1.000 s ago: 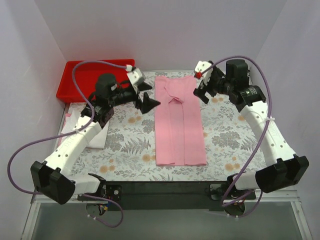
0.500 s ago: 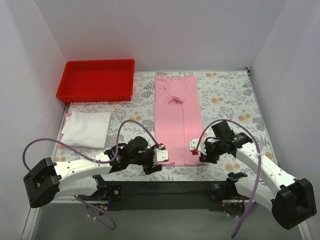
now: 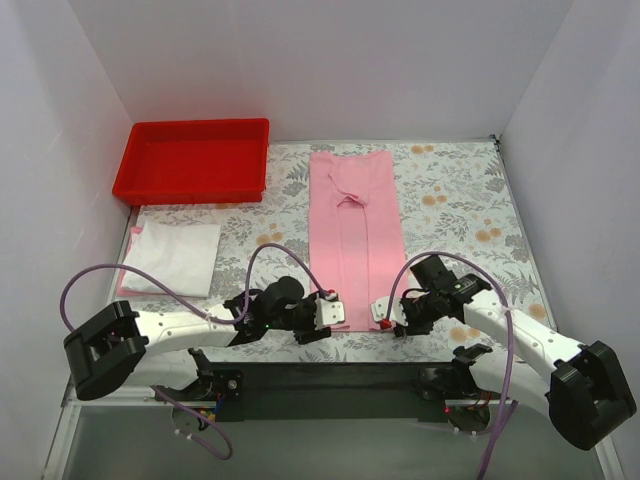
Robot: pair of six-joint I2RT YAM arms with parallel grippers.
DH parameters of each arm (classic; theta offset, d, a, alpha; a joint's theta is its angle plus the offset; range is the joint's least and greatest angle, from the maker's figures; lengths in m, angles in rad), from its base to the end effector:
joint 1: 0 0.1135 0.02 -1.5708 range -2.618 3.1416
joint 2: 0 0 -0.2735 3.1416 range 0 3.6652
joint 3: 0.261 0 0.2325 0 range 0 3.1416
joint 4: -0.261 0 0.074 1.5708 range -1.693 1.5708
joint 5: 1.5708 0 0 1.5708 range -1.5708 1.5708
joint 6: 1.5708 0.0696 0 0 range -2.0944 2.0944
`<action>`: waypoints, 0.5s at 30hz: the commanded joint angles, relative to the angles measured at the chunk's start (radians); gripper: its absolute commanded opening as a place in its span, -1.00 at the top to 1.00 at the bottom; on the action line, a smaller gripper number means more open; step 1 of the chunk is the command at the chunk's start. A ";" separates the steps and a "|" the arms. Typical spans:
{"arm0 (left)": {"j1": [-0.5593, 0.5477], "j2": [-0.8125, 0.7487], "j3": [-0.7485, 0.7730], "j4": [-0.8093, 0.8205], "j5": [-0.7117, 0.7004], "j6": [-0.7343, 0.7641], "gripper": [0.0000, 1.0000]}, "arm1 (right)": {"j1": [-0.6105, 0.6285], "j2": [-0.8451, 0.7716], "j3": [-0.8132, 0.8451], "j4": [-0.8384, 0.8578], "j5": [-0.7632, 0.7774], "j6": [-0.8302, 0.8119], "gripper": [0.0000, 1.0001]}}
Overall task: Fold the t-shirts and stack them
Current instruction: Fold the tshirt
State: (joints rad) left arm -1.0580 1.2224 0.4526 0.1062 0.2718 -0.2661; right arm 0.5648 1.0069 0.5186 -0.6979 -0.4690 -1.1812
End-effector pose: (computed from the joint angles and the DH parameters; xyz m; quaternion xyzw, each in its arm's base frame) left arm 0.1019 -0.2190 0.1704 0.3983 0.7988 -0.3630 0.2676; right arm 0.1110 0.1076 0.1661 -0.7601 0.5794 0.1609 0.2463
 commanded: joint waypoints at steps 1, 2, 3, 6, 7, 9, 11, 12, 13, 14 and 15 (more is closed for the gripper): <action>-0.007 0.012 -0.006 0.039 -0.003 0.024 0.01 | 0.012 -0.008 -0.023 0.015 0.006 -0.017 0.13; -0.007 0.023 -0.008 0.041 -0.002 0.021 0.01 | 0.014 -0.007 -0.029 0.024 0.007 -0.011 0.12; -0.007 0.029 -0.009 0.046 -0.003 0.019 0.01 | 0.015 -0.004 -0.035 0.037 0.010 -0.003 0.11; -0.007 0.051 -0.015 0.047 -0.002 0.027 0.01 | 0.014 0.015 -0.051 0.084 0.032 0.032 0.10; -0.007 0.054 -0.022 0.047 0.000 0.039 0.01 | 0.017 0.027 -0.051 0.092 0.041 0.041 0.11; -0.008 0.060 -0.026 0.049 0.001 0.051 0.01 | 0.017 0.044 -0.048 0.089 0.047 0.061 0.16; -0.007 0.080 -0.032 0.046 -0.002 0.070 0.01 | 0.020 0.047 -0.060 0.090 0.061 0.066 0.21; -0.007 0.088 -0.034 0.044 -0.009 0.076 0.02 | 0.021 0.048 -0.065 0.093 0.066 0.065 0.22; -0.007 0.106 -0.035 0.044 -0.014 0.080 0.03 | 0.023 0.045 -0.069 0.095 0.072 0.066 0.24; -0.007 0.114 -0.034 0.043 -0.016 0.084 0.04 | 0.027 0.045 -0.075 0.097 0.076 0.066 0.24; -0.007 0.120 -0.031 0.038 -0.017 0.094 0.06 | 0.030 0.041 -0.087 0.107 0.082 0.081 0.24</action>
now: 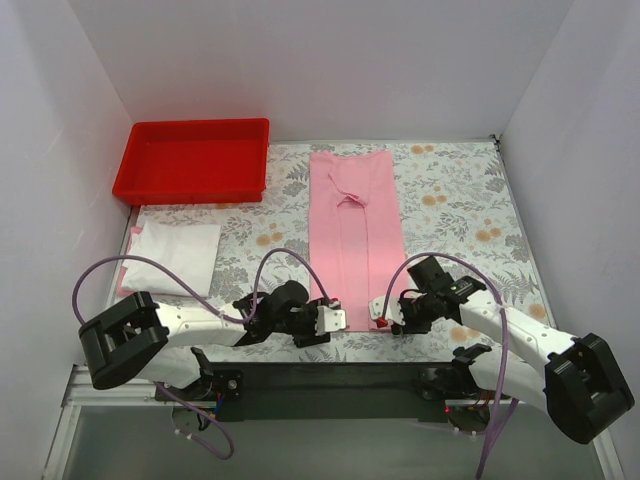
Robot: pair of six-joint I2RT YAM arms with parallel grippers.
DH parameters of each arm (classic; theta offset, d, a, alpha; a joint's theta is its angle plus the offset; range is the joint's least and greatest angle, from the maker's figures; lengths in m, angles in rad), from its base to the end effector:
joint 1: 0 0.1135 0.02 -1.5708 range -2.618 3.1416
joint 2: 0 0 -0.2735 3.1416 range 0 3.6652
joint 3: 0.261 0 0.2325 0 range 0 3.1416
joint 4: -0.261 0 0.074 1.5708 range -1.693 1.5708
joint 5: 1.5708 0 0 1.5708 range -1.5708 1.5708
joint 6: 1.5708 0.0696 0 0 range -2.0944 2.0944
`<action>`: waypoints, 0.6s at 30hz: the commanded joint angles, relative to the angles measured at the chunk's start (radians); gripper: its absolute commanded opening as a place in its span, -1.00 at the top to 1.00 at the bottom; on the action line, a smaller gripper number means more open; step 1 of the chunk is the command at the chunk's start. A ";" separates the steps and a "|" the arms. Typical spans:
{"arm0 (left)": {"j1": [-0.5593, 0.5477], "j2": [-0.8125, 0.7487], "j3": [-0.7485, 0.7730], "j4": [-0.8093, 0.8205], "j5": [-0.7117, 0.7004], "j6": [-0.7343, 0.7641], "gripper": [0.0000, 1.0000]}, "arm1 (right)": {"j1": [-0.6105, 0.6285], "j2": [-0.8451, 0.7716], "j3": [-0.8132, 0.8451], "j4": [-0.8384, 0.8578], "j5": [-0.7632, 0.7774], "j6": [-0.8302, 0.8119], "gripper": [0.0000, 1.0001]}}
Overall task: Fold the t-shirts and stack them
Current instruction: Fold the tshirt
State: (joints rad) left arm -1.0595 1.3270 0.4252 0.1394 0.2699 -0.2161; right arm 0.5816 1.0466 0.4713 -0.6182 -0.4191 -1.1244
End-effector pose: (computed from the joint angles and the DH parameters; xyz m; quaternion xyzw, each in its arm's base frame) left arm 0.1024 -0.2205 0.1425 0.4212 0.8096 -0.3314 0.2394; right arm 0.1139 0.1088 0.1505 -0.7494 0.6025 0.1477 0.2315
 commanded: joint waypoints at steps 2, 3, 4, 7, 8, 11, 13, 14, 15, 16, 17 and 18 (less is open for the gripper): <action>-0.005 0.032 0.007 -0.001 -0.017 0.044 0.11 | 0.029 0.006 -0.049 0.038 0.057 0.040 0.26; -0.005 0.038 0.012 -0.015 -0.015 0.049 0.22 | 0.035 0.007 -0.056 0.041 0.063 0.044 0.28; -0.005 0.055 0.021 -0.032 -0.011 0.050 0.26 | 0.040 0.010 -0.060 0.043 0.077 0.058 0.35; -0.005 0.066 0.040 -0.070 0.006 0.046 0.47 | 0.064 0.012 -0.075 0.061 0.105 0.087 0.51; -0.005 0.066 0.040 -0.073 0.011 0.049 0.55 | 0.067 0.013 -0.080 0.066 0.108 0.094 0.55; -0.007 0.081 0.044 -0.078 -0.004 0.061 0.76 | 0.083 0.007 -0.099 0.095 0.128 0.121 0.75; -0.007 0.101 0.059 -0.086 -0.017 0.063 0.91 | 0.092 0.001 -0.103 0.107 0.131 0.127 0.96; -0.008 0.101 0.061 -0.093 -0.014 0.063 0.97 | 0.095 0.000 -0.103 0.107 0.131 0.136 0.97; -0.007 0.098 0.064 -0.092 -0.005 0.064 1.00 | 0.096 -0.013 -0.102 0.107 0.129 0.138 0.97; -0.007 0.081 0.063 -0.092 0.005 0.064 1.00 | 0.104 -0.023 -0.102 0.106 0.118 0.141 0.97; -0.008 0.072 0.064 -0.101 0.029 0.067 1.00 | 0.113 -0.039 -0.100 0.097 0.112 0.146 0.97; -0.014 0.060 0.066 -0.109 0.037 0.070 1.00 | 0.125 -0.075 -0.102 0.094 0.102 0.149 0.97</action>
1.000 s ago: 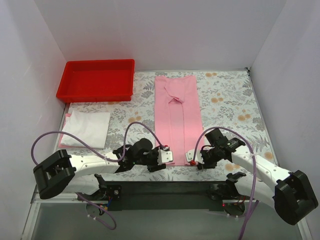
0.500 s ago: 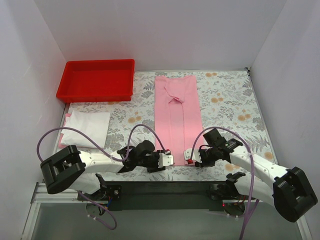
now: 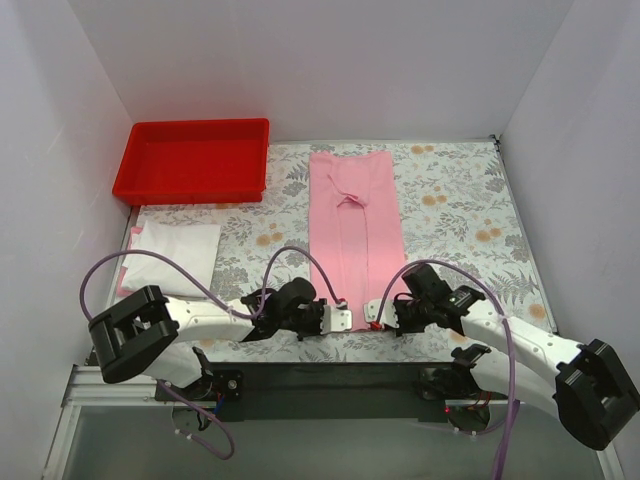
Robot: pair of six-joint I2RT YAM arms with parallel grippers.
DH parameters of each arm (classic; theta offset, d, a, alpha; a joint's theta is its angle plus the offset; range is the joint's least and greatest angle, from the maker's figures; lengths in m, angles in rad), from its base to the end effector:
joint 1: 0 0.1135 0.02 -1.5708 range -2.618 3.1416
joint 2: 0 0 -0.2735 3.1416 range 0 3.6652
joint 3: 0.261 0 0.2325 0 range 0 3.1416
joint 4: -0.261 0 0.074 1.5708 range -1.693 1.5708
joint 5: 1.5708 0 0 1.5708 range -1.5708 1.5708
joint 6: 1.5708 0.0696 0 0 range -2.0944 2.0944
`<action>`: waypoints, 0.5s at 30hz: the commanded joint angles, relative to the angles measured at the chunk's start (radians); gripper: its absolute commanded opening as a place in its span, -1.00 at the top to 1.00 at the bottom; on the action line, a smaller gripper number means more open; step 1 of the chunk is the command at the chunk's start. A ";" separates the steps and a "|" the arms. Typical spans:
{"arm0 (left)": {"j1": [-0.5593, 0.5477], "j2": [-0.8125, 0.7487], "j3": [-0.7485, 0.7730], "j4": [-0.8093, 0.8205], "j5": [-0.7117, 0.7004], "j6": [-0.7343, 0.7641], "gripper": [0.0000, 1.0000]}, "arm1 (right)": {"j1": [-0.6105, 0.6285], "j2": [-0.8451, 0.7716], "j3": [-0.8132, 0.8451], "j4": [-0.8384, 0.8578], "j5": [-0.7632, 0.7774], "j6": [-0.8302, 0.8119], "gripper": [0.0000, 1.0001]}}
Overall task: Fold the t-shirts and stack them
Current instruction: Fold the tshirt
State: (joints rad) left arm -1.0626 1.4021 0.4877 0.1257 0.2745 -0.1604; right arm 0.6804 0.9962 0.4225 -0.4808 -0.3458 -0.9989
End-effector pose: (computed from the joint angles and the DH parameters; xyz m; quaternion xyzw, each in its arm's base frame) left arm 0.1091 -0.2346 0.1418 0.4462 0.8015 -0.3203 0.2365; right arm 0.1106 0.1199 0.1503 -0.7383 0.6033 0.1244 0.2747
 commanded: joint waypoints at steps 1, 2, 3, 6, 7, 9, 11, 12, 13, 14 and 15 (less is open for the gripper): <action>-0.031 -0.040 0.003 -0.101 0.035 0.016 1.00 | 0.051 -0.045 -0.056 -0.050 0.025 0.029 0.97; -0.043 -0.052 0.003 -0.118 0.041 0.024 1.00 | 0.059 -0.062 -0.051 -0.059 0.019 0.035 0.97; -0.069 -0.066 0.002 -0.120 0.045 0.024 1.00 | 0.070 -0.083 -0.045 -0.068 0.011 0.045 0.97; -0.085 -0.126 0.018 -0.175 0.086 -0.008 1.00 | 0.116 -0.113 -0.004 -0.100 0.007 0.087 0.97; -0.085 -0.155 0.025 -0.182 0.089 -0.019 1.00 | 0.117 -0.119 0.008 -0.108 0.002 0.103 0.97; -0.085 -0.195 0.044 -0.207 0.074 -0.037 1.00 | 0.117 -0.123 0.050 -0.133 -0.008 0.149 0.97; -0.076 -0.210 0.057 -0.234 0.062 -0.044 1.00 | 0.117 -0.126 0.074 -0.146 0.001 0.157 0.97; -0.062 -0.218 0.077 -0.247 0.068 -0.042 1.00 | 0.116 -0.128 0.085 -0.145 0.022 0.155 0.97; -0.027 -0.224 0.084 -0.259 0.086 -0.028 1.00 | 0.111 -0.128 0.107 -0.147 0.025 0.135 0.97; -0.010 -0.229 0.094 -0.276 0.091 -0.019 1.00 | 0.108 -0.125 0.117 -0.144 0.028 0.128 0.97; 0.009 -0.232 0.106 -0.279 0.094 -0.007 1.00 | 0.104 -0.114 0.130 -0.145 0.025 0.117 0.97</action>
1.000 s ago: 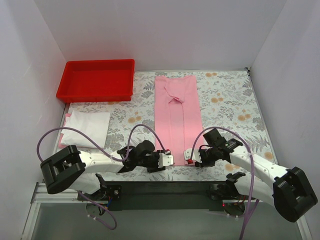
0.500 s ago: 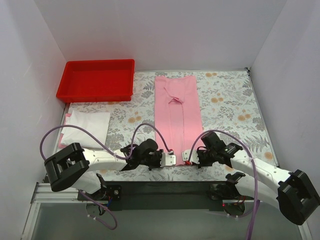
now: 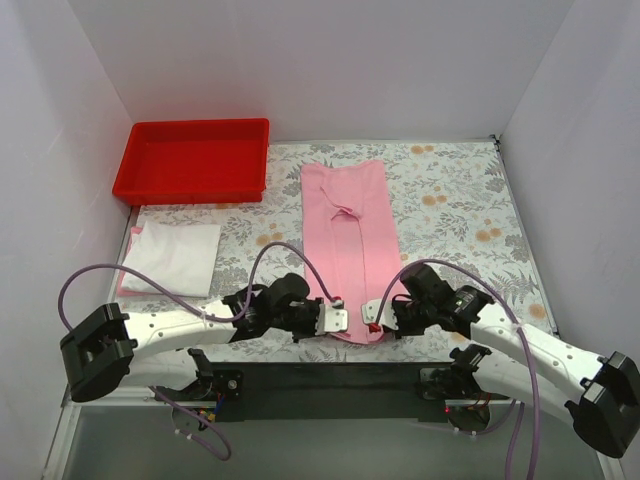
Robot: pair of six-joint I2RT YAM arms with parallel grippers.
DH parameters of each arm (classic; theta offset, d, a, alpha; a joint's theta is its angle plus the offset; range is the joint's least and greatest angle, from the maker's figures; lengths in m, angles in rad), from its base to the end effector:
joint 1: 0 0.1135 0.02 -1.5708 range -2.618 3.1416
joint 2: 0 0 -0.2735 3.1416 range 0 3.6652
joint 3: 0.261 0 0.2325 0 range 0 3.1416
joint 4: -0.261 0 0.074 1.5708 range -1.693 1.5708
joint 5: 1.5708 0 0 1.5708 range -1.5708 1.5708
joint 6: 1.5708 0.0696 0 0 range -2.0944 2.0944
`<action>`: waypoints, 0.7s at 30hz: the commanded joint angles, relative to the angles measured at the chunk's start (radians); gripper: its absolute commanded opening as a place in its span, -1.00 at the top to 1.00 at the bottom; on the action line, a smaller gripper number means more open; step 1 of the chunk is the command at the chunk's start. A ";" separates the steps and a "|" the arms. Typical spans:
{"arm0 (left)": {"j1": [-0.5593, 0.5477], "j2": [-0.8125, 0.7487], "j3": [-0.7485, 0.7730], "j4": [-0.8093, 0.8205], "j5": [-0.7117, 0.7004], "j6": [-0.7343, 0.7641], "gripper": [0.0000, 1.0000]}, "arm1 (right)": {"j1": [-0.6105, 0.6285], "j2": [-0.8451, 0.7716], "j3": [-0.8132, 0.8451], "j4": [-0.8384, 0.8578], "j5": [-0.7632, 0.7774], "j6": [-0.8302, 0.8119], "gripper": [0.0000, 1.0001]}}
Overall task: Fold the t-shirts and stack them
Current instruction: Fold the tshirt
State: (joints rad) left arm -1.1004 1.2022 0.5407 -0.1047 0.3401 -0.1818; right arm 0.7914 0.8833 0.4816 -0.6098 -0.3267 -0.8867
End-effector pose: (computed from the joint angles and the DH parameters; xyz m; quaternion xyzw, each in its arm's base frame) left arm 0.0863 -0.2210 0.1812 0.4614 0.7835 -0.3556 0.2161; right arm 0.0902 0.1230 0.1737 -0.7356 0.6003 0.1432 0.2795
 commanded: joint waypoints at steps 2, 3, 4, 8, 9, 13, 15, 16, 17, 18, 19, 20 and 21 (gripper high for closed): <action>0.106 -0.041 0.067 -0.050 0.054 0.048 1.00 | -0.021 0.020 0.109 -0.011 0.005 -0.018 0.97; 0.138 -0.033 0.086 -0.050 0.060 0.064 1.00 | -0.027 0.052 0.127 -0.010 0.005 -0.024 0.97; 0.151 -0.026 0.099 -0.049 0.060 0.093 1.00 | -0.052 0.069 0.162 -0.010 0.000 -0.032 0.97; 0.224 0.028 0.159 -0.041 0.086 0.151 1.00 | -0.153 0.175 0.245 -0.002 -0.032 -0.151 0.97; 0.253 0.049 0.168 -0.035 0.092 0.166 1.00 | -0.173 0.195 0.261 0.001 -0.040 -0.175 0.97; 0.327 0.114 0.217 0.010 0.123 0.241 1.00 | -0.256 0.290 0.347 0.015 -0.069 -0.251 0.97; 0.368 0.160 0.241 0.026 0.143 0.266 1.00 | -0.276 0.347 0.399 0.025 -0.087 -0.279 0.97; 0.382 0.175 0.254 0.036 0.149 0.272 1.00 | -0.279 0.365 0.413 0.027 -0.095 -0.290 0.97; 0.395 0.192 0.278 0.049 0.155 0.280 1.00 | -0.284 0.399 0.440 0.031 -0.101 -0.299 0.97; 0.422 0.226 0.289 0.060 0.166 0.291 1.00 | -0.291 0.416 0.448 0.045 -0.104 -0.319 0.97; 0.436 0.244 0.303 0.069 0.174 0.298 1.00 | -0.297 0.431 0.459 0.054 -0.106 -0.328 0.97; 0.448 0.263 0.333 0.071 0.180 0.309 1.00 | -0.302 0.463 0.466 0.061 -0.107 -0.337 0.97; 0.474 0.298 0.346 0.076 0.192 0.324 1.00 | -0.316 0.480 0.489 0.076 -0.113 -0.345 0.97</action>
State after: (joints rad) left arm -0.6701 1.4662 0.8238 -0.0765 0.4782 0.0776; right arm 0.4969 1.3247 0.9115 -0.5758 -0.3973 -1.1580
